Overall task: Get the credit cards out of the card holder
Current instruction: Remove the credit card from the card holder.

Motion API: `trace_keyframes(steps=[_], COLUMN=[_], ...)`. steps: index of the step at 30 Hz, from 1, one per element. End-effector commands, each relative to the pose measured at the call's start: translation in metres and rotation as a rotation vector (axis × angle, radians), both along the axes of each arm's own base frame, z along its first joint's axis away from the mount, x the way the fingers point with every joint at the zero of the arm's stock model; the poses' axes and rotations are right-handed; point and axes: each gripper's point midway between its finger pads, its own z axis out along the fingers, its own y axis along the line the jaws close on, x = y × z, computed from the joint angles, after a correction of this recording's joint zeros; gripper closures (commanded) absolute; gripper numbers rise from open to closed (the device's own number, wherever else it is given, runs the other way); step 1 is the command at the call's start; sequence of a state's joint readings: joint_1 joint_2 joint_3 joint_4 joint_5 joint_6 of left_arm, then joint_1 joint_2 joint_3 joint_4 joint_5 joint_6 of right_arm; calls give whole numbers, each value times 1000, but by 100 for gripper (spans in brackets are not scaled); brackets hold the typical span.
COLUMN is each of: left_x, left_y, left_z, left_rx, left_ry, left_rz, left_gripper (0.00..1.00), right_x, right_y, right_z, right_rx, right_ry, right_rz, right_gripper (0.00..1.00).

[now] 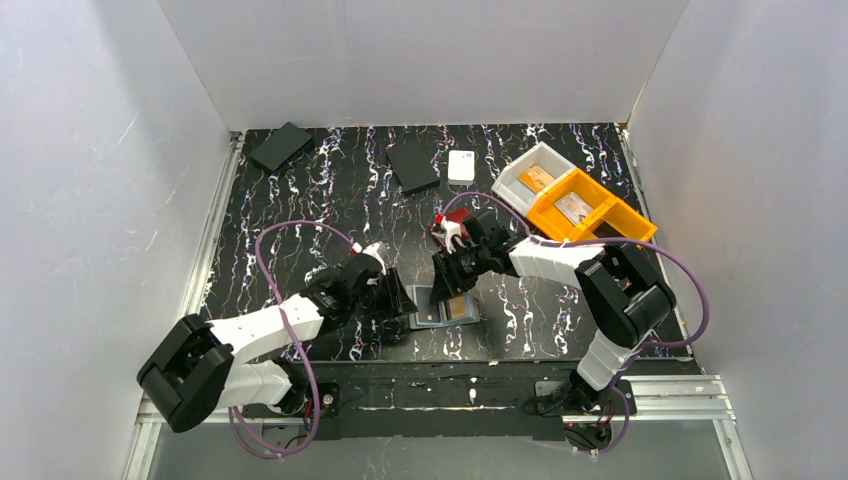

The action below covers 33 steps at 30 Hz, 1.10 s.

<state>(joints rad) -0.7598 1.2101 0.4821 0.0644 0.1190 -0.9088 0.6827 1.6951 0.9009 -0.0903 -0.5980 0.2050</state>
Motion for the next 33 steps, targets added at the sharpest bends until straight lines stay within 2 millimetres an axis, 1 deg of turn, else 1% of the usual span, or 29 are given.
trace_keyframes(steps=[1,6,10,15,17,22,25,33], left_x=[-1,0,0,1,1,-1,-1,-1], left_y=[1,-6,-8,-19,-21,-21,-21,-19], left_z=[6,19,18,20,20,11,6,5], left_rx=[-27,-67,-71,-117,-124,-115,-105,-90], left_ry=[-12,-31,-18,-10,-4,34,52,59], left_rz=[1,-21,-20,-41,-42,-34,-24,-16], left_gripper=[65,67,70,78,79,79,77,72], right_x=[-4,-4,-3,-4,-4,-4,-4,-4], right_y=[-14,-15,-15,-15,-15,-15,-15,-15], right_z=[-20,-20,-23,-26,-25,-25,-25,-25], right_rx=[-69,-67,-71,-75,-74,-72,-70,-69], right_ry=[36,33,39,48,48,54,56,61], right_rz=[-32,-34,-35,-35,-34,-34,-35,-37], right_gripper=[44,46,50,50,50,50,50,50])
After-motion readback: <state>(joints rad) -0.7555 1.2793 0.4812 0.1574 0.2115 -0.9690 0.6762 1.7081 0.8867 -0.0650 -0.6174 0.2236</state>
